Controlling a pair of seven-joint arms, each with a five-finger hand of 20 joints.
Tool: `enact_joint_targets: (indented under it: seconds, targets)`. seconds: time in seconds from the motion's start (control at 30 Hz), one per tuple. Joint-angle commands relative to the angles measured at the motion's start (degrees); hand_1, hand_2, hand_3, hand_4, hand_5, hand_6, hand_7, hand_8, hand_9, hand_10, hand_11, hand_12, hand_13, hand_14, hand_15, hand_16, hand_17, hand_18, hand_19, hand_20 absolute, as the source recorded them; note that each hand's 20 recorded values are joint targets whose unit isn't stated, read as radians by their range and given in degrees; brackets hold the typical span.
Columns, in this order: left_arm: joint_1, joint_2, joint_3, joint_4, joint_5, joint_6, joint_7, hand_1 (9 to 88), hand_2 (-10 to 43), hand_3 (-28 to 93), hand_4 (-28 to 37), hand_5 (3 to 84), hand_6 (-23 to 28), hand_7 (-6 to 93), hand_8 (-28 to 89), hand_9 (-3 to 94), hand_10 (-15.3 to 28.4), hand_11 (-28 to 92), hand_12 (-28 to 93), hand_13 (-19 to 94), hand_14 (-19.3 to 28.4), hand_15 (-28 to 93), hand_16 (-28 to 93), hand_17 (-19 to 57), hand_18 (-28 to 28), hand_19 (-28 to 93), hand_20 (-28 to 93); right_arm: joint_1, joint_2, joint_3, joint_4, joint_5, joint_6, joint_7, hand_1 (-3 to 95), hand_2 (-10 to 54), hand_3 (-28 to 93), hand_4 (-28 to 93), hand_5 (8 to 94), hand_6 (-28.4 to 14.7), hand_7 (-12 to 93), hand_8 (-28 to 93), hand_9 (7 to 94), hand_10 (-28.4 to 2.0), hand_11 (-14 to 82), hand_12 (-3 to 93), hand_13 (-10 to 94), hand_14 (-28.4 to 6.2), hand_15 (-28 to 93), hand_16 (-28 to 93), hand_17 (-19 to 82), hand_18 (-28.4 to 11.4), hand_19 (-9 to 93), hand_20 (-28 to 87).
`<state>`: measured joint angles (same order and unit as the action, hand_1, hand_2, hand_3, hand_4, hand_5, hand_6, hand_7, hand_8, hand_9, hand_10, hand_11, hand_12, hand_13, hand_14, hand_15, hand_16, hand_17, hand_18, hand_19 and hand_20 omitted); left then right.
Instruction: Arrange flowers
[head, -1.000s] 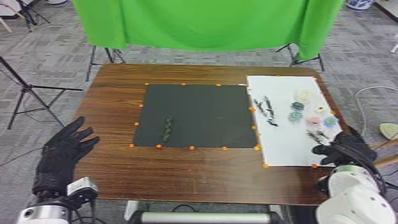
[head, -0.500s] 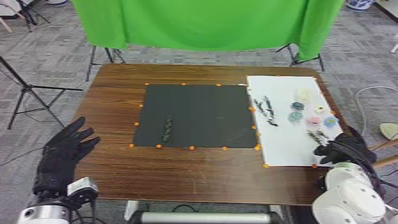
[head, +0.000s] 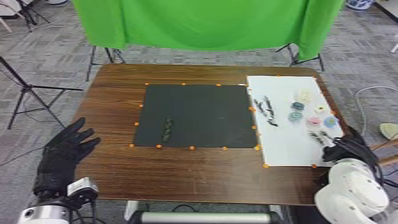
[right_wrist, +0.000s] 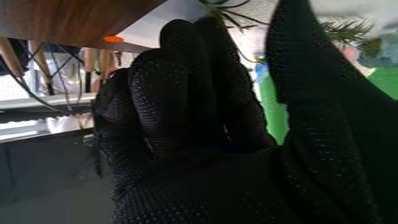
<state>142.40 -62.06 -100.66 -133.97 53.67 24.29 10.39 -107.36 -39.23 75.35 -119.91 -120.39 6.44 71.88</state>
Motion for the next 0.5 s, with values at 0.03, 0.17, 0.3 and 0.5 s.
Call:
enact_joint_targets:
  seconds: [0.03,0.17,0.3,0.5]
  targets:
    - [0.3,-0.47,0.05,0.35,-0.15,-0.56,-0.08,25.1,6.8,81,-18.7,34.0,8.6,13.7,-10,31.2,18.6,27,8,26,25.4,49,-10,-7.6,23.9,65,-6,-0.2,0.3,-2.5,2.4,-0.5,1.5,0.4,43.8,-9.4,84,-26,67.4,-14.6,23,-11,61.3,-25.5,59.8,16.1,63,-17.4,87,7,31,-28.4,93,37]
    - [0.2,-0.08,0.4,0.44,-0.32,-0.36,0.27,25.1,6.8,81,-18.7,34.0,8.6,13.7,-10,31.1,18.5,27,8,26,25.4,49,-10,-7.7,23.9,65,-6,1.8,1.2,-5.3,4.1,-1.4,4.1,0.4,47.9,-9.5,80,-28,70.3,-12.5,25,1,66.3,-22.5,56.4,19.5,66,-15.8,85,8,34,-28.4,93,40]
    - [0.0,0.12,0.49,0.61,-0.5,-0.2,0.72,25.1,6.8,81,-18.7,34.0,8.6,13.8,-10,31.2,18.7,27,8,26,25.4,49,-10,-7.7,24.0,65,-6,3.2,2.4,-7.7,4.8,-3.6,7.0,0.5,54.2,-6.9,74,-28,77.4,-8.8,28,5,74.5,-19.6,53.8,21.6,71,-14.2,83,10,37,-28.1,93,43]
    - [0.3,0.56,0.37,0.68,-1.13,0.38,1.87,25.1,6.9,81,-18.7,34.1,8.6,13.8,-10,31.2,18.7,27,8,26,25.5,49,-10,-7.7,24.0,65,-6,4.5,3.4,-8.7,4.6,-5.7,10.0,0.6,55.2,-7.0,76,-28,82.1,-6.9,27,9,80.3,-18.0,52.5,21.2,76,-12.9,81,13,41,-28.0,93,47]
